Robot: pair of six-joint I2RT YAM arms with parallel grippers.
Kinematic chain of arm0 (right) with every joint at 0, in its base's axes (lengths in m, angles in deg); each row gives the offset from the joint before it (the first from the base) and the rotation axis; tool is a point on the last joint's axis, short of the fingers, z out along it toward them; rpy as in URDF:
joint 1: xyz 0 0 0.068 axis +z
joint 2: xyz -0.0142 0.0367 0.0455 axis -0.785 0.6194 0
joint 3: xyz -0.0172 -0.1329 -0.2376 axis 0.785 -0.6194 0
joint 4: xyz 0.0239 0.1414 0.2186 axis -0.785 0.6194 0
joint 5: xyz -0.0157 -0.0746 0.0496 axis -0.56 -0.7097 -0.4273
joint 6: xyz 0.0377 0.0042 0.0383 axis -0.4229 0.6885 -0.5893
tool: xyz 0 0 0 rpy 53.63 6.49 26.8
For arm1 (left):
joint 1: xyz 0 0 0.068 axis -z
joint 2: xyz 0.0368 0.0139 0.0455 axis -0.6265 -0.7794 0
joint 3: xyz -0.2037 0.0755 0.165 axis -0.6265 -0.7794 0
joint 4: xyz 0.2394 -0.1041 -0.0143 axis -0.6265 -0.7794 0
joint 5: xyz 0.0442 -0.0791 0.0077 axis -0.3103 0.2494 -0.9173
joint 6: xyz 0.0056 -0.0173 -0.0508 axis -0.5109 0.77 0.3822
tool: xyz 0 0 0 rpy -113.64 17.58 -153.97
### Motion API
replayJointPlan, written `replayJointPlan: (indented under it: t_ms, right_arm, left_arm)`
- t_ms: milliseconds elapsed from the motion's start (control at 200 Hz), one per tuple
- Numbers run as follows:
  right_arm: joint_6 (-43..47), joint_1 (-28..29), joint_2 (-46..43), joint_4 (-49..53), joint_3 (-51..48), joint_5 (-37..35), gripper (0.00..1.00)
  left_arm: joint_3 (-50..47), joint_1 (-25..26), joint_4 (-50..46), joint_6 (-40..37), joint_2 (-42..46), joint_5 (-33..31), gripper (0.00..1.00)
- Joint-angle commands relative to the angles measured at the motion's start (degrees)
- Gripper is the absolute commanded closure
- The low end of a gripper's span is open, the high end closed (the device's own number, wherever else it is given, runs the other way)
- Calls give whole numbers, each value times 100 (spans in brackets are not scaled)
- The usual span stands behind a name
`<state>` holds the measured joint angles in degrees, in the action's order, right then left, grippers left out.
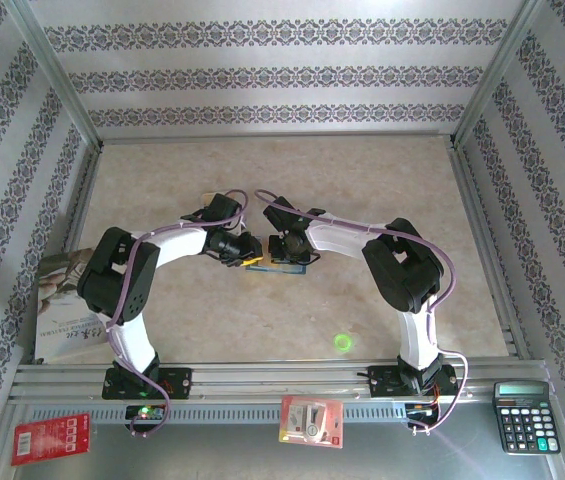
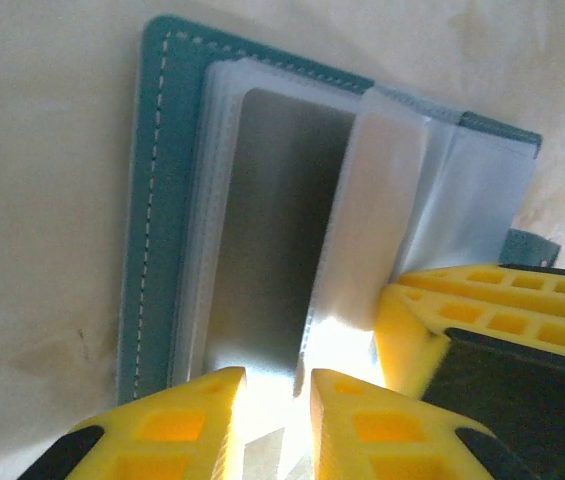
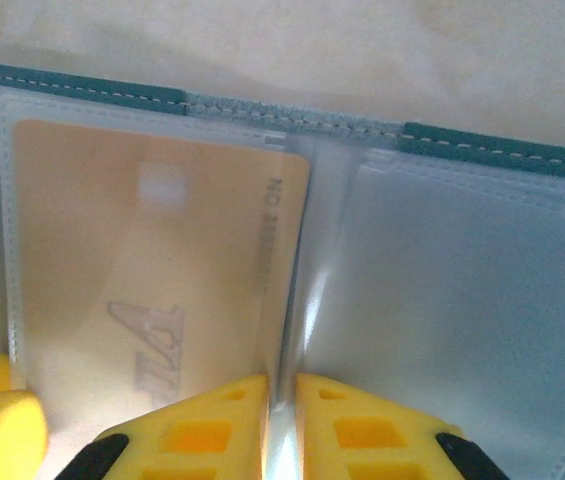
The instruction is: Take the credit cards out of the card holder
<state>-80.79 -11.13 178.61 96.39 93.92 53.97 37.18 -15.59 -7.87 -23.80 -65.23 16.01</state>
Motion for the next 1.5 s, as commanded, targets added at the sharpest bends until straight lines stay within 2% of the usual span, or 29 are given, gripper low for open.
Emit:
replayJointPlan:
  t_ms: [0,230,385,520,644,784,944,1044,1339,1494]
  right_arm:
    - [-71,-63,203,92,-110,32,84]
    - [-40,-76,26,-191,-243,109,83]
    - [-40,-102,-299,-454,-468,80,80]
    - [161,-149,-802,-744,-677,172,77]
    - [353,-179,-1367,-1204,-1012,107,69]
    - [395,-272,-1853,-1641,-1327,68,65]
    - [289,-415,-2297,-1970,-1662,-107,65]
    - [226,-536,-2529,-2098,-1872,-191,65]
    - [84,-907,-2931,-2123,-2242,-193,65]
    - [100,-958,-2997,-2123,-2295,-176,65]
  left_arm:
    - [118,57,105,-8,-102,224,78]
    - [25,55,448,115,35,351,84]
    - [-80,31,433,108,176,152,100]
    - [-222,-25,196,21,405,-95,100]
    - [-300,-24,-126,-132,704,-333,100]
    - [-359,-17,26,-111,800,-103,100]
    - [-298,108,675,234,514,486,74]
    - [-124,248,887,356,354,650,63]
    - [307,407,1445,674,43,832,42]
    - [655,391,1203,603,-216,813,34]
